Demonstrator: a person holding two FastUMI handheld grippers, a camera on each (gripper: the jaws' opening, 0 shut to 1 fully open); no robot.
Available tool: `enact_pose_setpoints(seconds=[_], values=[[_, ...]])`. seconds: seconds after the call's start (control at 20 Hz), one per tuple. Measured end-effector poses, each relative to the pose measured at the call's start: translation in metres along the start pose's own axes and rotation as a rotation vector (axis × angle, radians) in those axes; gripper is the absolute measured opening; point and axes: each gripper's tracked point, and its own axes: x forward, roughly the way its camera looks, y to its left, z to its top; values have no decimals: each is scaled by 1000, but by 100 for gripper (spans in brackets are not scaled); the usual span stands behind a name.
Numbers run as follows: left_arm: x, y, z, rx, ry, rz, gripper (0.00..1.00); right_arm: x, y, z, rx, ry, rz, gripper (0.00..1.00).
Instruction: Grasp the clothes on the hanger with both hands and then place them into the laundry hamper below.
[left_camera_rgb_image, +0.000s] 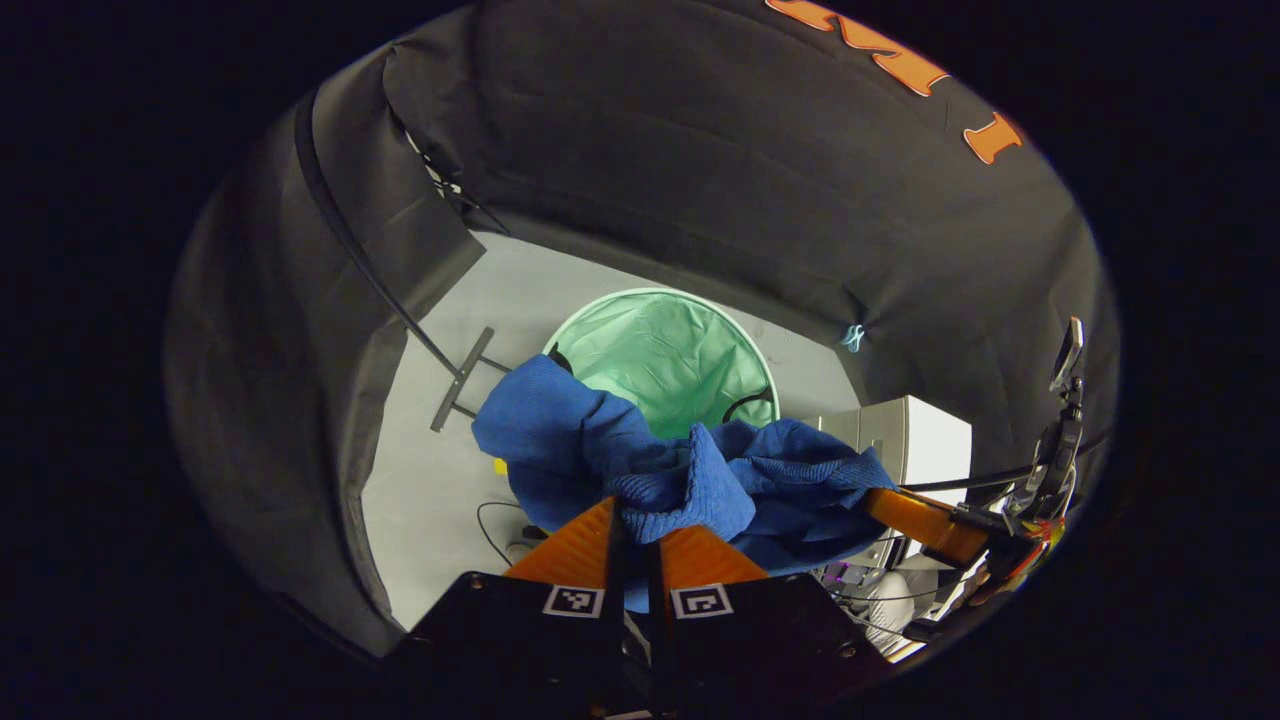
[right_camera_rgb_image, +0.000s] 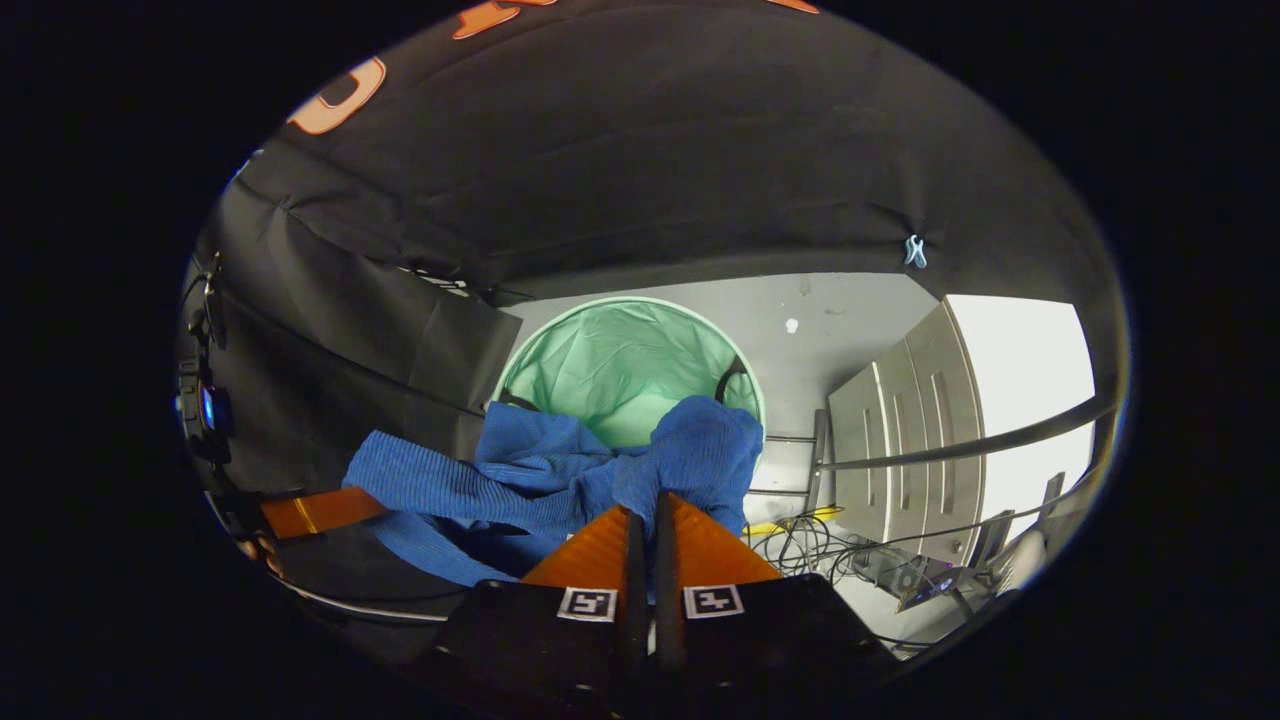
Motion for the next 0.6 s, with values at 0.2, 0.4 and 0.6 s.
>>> enact_pose_setpoints(seconds=[0.2, 0.4, 0.6], values=[[1, 2, -2, -4, 13, 14, 26, -2, 4, -2, 4, 2, 25, 23], [0, 4, -3, -11, 8, 24, 67, -3, 5, -5, 1, 4, 24, 57], [-3, 10, -4, -24, -5, 48, 83, -7, 0, -7, -6, -17, 17, 75]])
